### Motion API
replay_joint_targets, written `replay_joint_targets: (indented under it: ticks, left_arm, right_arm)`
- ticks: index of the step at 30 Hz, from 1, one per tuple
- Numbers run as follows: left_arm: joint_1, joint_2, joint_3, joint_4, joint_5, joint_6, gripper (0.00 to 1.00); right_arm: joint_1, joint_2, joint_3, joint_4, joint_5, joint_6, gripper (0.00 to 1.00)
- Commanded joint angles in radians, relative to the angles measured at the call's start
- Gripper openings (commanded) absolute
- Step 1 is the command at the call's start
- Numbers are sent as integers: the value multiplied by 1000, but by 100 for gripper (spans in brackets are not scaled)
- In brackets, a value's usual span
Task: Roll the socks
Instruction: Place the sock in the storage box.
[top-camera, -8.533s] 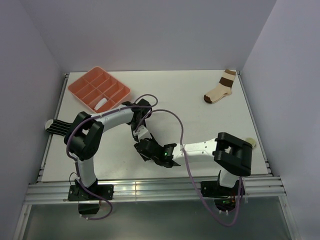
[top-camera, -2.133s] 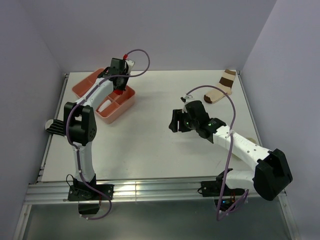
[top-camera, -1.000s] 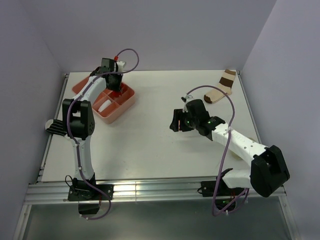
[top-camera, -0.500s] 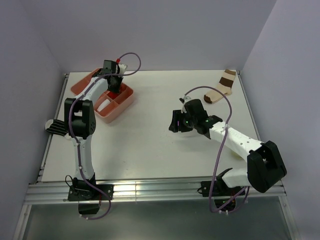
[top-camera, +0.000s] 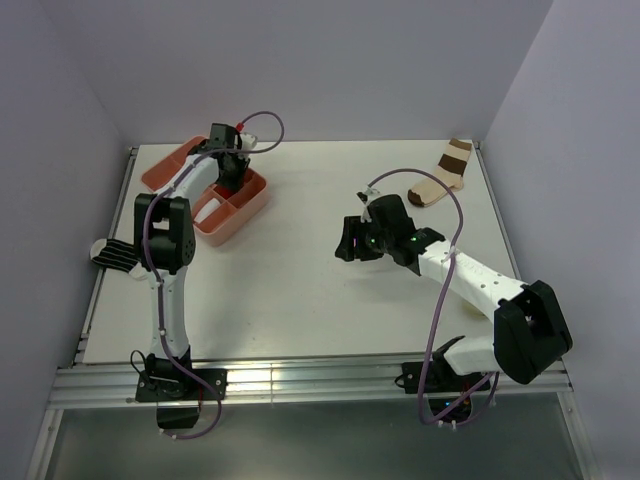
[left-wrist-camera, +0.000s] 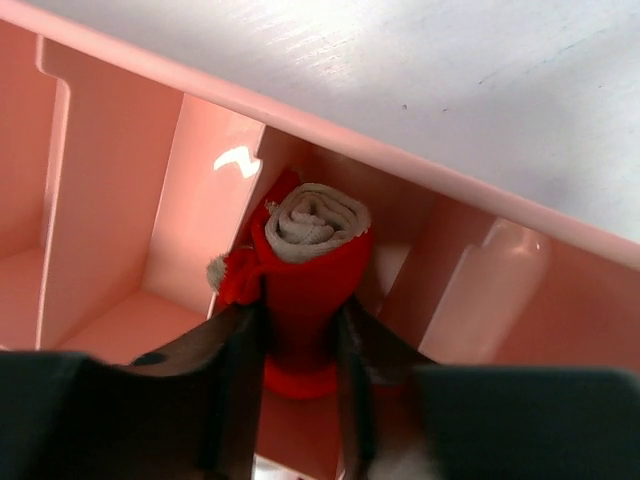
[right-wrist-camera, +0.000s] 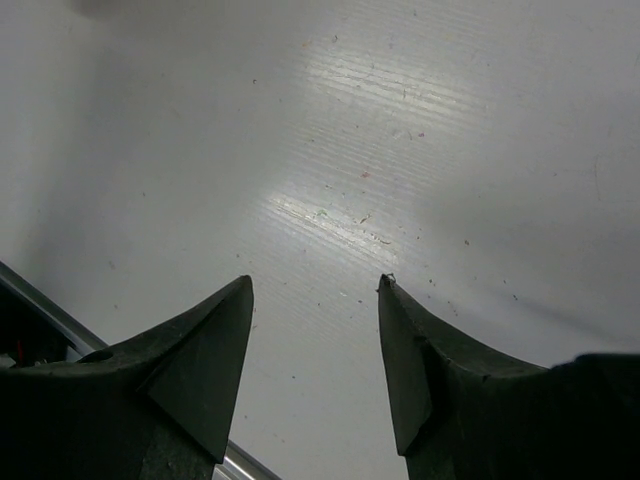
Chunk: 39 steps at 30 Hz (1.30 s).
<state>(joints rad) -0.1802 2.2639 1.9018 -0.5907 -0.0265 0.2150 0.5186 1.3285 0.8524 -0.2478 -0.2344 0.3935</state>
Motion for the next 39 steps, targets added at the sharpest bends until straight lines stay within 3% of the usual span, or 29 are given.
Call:
replay_joint_targets:
  ticks: [1,12,22,26,31,39]
  left_arm:
    - [-7,8,57,-46,11,-11,38]
    - [-15,-52,69,-69,14,-12,51]
    - [-16,-101,33,-11,17,-40,41]
    - [-15,-52,54,-35,51,-34,34]
    - [-16,19,56,-75,37,-34,41]
    - [-16,-26,121,-89,63,-43,51]
  right_arm:
    - [-6,-6,45,19,-13,-18,60]
    - [-8,-60,5,28,-10,-8,60]
    - [-8,-106,-35,39,-11,13,60]
    - [-8,-114,-46,42,-8,24,60]
    - [-8,-109,-41,39,-8,28,60]
    - [-8,-89,-12,22,-9,18,60]
